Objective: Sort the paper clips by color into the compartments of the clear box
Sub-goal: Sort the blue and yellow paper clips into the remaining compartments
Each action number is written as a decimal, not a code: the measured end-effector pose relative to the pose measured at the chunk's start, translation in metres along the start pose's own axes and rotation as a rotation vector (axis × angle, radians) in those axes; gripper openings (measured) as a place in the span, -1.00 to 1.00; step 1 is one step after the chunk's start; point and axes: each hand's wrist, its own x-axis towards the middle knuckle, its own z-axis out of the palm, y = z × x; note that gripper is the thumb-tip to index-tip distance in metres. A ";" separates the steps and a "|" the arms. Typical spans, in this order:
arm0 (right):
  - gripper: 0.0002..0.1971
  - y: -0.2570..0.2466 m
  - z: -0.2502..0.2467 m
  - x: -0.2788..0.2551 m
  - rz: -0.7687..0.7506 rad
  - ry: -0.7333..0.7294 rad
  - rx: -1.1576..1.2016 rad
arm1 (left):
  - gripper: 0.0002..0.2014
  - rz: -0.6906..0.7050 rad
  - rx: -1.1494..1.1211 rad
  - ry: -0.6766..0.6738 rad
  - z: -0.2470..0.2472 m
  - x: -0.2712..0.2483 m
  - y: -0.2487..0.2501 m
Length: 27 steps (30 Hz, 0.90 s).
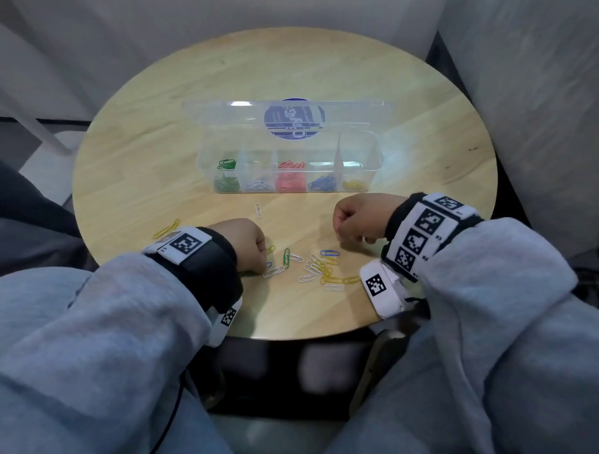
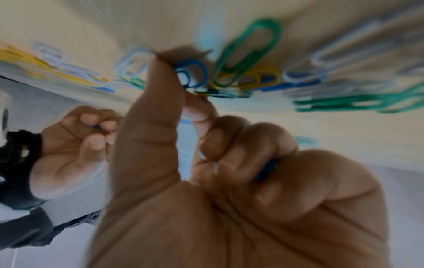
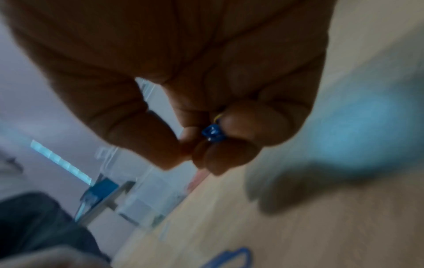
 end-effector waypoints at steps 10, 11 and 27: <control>-0.90 -0.013 0.018 -0.001 -0.040 0.040 -0.468 | -0.73 0.071 -0.799 -0.021 -0.019 0.003 -0.004; -0.93 -0.015 0.020 0.000 -0.048 0.033 -0.524 | -0.71 0.074 -0.920 -0.010 -0.021 0.002 -0.005; -0.77 -0.022 -0.040 0.002 0.015 0.281 0.301 | -0.79 0.059 -1.392 0.007 -0.038 -0.001 0.001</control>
